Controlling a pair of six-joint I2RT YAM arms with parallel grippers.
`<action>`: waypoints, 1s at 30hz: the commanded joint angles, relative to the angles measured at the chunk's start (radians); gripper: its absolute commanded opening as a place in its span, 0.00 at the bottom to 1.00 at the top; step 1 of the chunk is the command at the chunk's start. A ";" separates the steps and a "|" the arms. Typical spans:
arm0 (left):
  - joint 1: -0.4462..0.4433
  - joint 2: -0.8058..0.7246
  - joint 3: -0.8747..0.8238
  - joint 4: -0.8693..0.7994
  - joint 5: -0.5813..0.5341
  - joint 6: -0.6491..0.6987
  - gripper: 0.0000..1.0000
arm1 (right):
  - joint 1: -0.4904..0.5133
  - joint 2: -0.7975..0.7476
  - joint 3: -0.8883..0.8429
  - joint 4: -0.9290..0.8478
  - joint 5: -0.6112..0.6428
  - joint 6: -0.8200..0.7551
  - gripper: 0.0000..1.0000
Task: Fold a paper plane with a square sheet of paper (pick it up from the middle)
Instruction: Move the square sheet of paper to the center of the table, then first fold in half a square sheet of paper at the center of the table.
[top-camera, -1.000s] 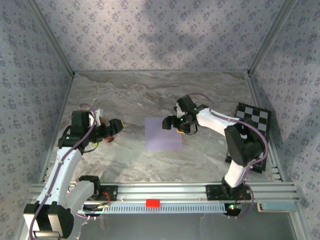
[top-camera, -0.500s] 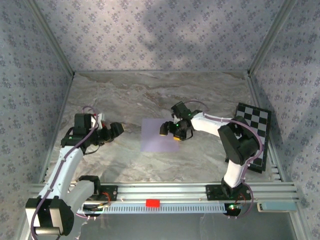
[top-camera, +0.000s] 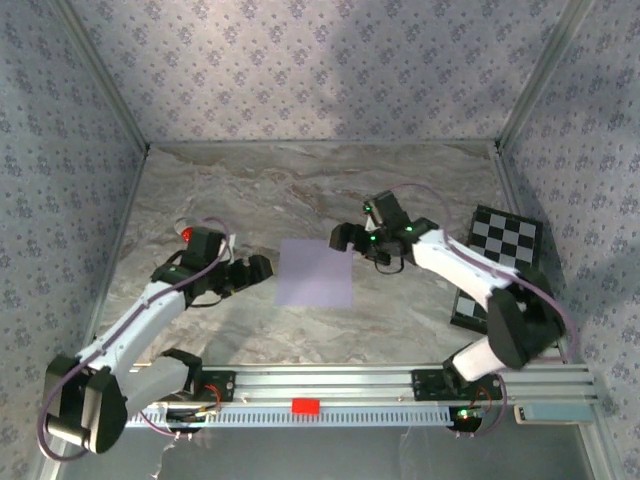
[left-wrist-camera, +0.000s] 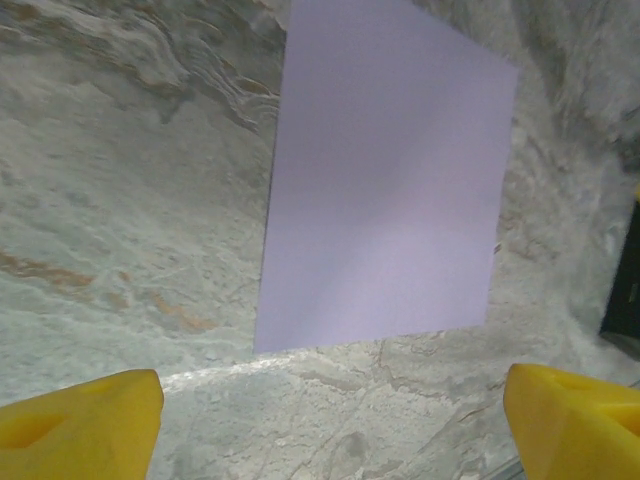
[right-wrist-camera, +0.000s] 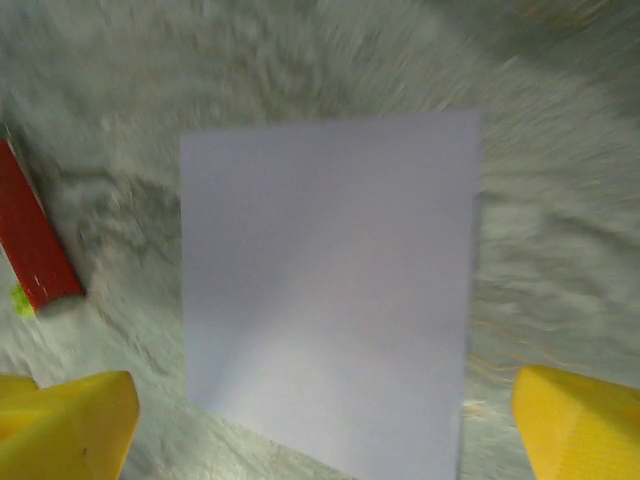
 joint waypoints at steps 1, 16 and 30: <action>-0.097 0.109 0.111 0.027 -0.142 -0.062 0.88 | -0.034 -0.111 -0.095 -0.058 0.198 -0.013 1.00; -0.403 0.847 0.788 -0.413 -0.427 -0.120 0.83 | -0.308 -0.145 -0.192 -0.080 -0.180 -0.243 1.00; -0.411 1.029 0.955 -0.459 -0.396 -0.113 0.85 | -0.327 -0.121 -0.184 -0.062 -0.231 -0.272 1.00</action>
